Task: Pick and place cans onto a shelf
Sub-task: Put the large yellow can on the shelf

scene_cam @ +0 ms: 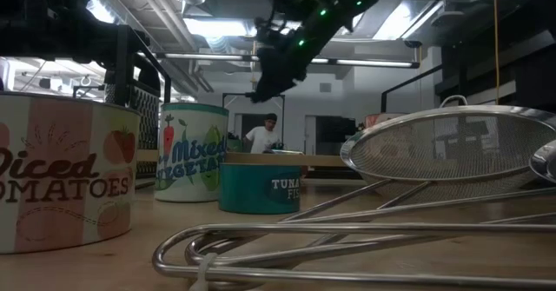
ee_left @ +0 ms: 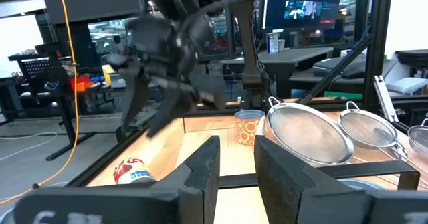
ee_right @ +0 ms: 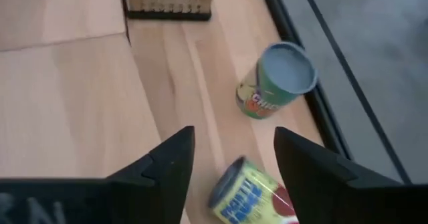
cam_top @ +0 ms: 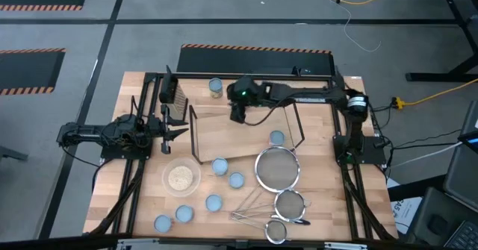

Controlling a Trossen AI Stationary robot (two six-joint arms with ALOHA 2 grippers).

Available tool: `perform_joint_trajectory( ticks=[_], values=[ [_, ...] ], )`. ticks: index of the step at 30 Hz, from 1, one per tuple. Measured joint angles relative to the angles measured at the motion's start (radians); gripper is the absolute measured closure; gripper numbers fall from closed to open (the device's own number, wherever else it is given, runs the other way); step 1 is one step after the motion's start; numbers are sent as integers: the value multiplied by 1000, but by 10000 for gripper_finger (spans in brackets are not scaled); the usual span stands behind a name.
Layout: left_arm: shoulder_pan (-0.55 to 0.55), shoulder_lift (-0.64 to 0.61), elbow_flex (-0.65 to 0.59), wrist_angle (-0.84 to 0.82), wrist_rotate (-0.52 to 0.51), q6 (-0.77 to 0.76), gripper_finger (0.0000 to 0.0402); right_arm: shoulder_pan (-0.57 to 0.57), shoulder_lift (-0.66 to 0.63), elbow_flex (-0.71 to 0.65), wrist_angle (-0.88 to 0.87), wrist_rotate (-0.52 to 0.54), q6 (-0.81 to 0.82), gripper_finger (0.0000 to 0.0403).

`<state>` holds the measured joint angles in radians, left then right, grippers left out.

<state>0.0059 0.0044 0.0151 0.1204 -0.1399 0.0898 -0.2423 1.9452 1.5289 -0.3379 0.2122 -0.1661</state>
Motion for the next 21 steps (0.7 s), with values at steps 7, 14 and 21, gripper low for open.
perform_joint_trajectory(
  ticks=[7,14,21],
  values=[
    [0,0,0,-9,0,0,315,4,94,11,-3,163,-75,191],
    [0,0,1,-14,0,0,315,6,112,8,9,107,-52,191],
    [0,0,1,-16,0,0,315,4,120,6,6,106,-51,191]
  ],
)
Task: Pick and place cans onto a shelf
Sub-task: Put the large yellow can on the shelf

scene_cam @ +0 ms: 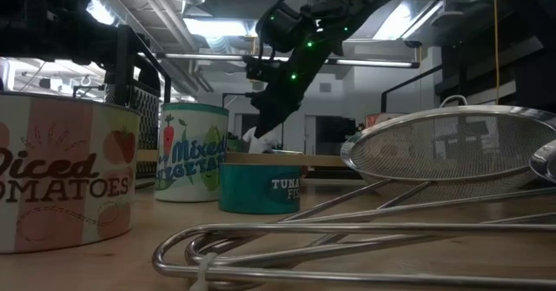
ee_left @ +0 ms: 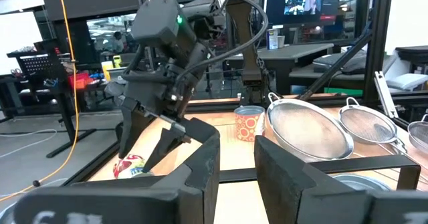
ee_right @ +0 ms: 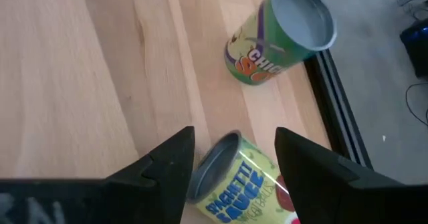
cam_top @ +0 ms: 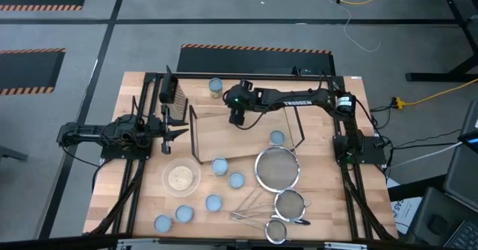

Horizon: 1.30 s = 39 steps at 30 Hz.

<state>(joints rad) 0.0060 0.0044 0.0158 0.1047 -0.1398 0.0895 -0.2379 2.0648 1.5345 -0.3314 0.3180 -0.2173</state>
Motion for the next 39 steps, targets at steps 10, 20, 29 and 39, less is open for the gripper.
perform_joint_trajectory(
  ticks=[10,20,29,39],
  values=[
    [0,0,0,-6,0,-1,315,0,62,-1,0,81,-56,191],
    [0,0,0,-8,0,-2,315,-4,69,-1,-7,161,-65,191],
    [0,0,0,-8,0,-2,315,-26,69,-1,-54,161,-39,192],
    [0,0,0,-8,0,-3,315,-52,69,-1,-57,161,-8,227]
  ],
)
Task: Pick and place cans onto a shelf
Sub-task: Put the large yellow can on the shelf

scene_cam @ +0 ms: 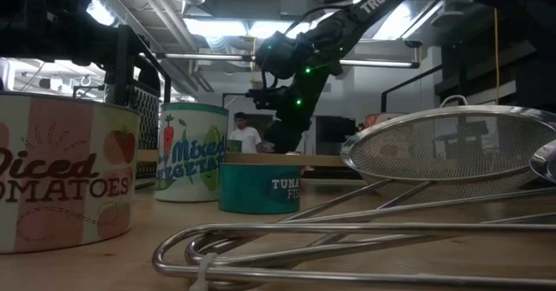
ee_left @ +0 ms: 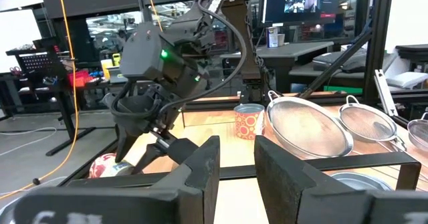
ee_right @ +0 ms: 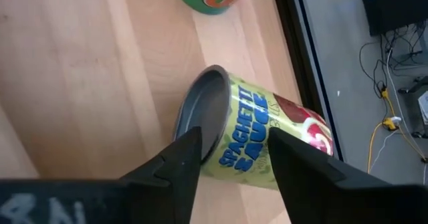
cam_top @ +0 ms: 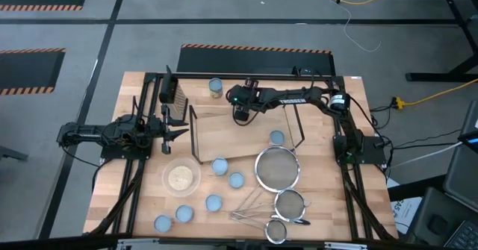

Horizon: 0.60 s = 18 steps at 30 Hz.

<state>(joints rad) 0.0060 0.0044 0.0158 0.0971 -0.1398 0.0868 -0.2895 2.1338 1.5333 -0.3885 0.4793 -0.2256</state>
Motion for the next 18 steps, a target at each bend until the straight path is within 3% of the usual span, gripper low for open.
perform_joint_trajectory(
  ticks=[18],
  values=[
    [0,0,0,0,0,0,315,-11,0,0,-22,-11,15,232]
  ],
)
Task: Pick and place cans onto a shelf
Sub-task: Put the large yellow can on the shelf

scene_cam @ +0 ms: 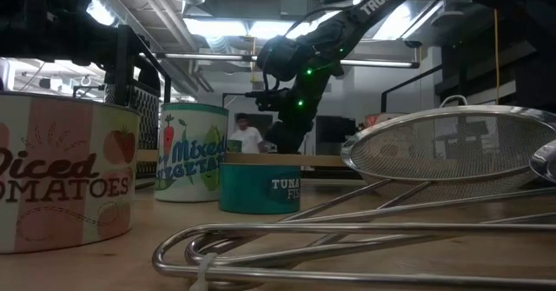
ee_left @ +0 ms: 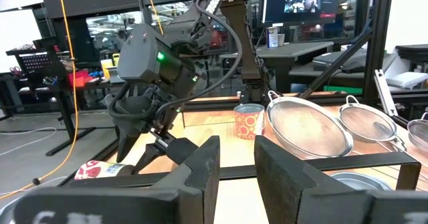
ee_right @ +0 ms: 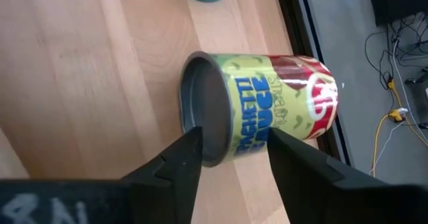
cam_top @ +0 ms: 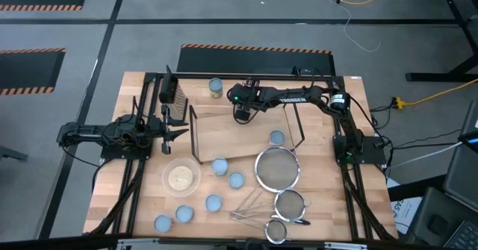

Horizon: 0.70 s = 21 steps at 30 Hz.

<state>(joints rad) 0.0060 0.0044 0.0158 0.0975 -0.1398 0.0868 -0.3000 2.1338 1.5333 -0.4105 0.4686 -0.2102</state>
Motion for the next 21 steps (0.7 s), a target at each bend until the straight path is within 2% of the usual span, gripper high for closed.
perform_joint_trajectory(
  ticks=[15,21],
  values=[
    [0,0,0,0,0,0,315,0,0,0,0,1,25,241],
    [0,0,0,0,0,0,315,-1,-2,5,11,-17,84,241]
  ],
)
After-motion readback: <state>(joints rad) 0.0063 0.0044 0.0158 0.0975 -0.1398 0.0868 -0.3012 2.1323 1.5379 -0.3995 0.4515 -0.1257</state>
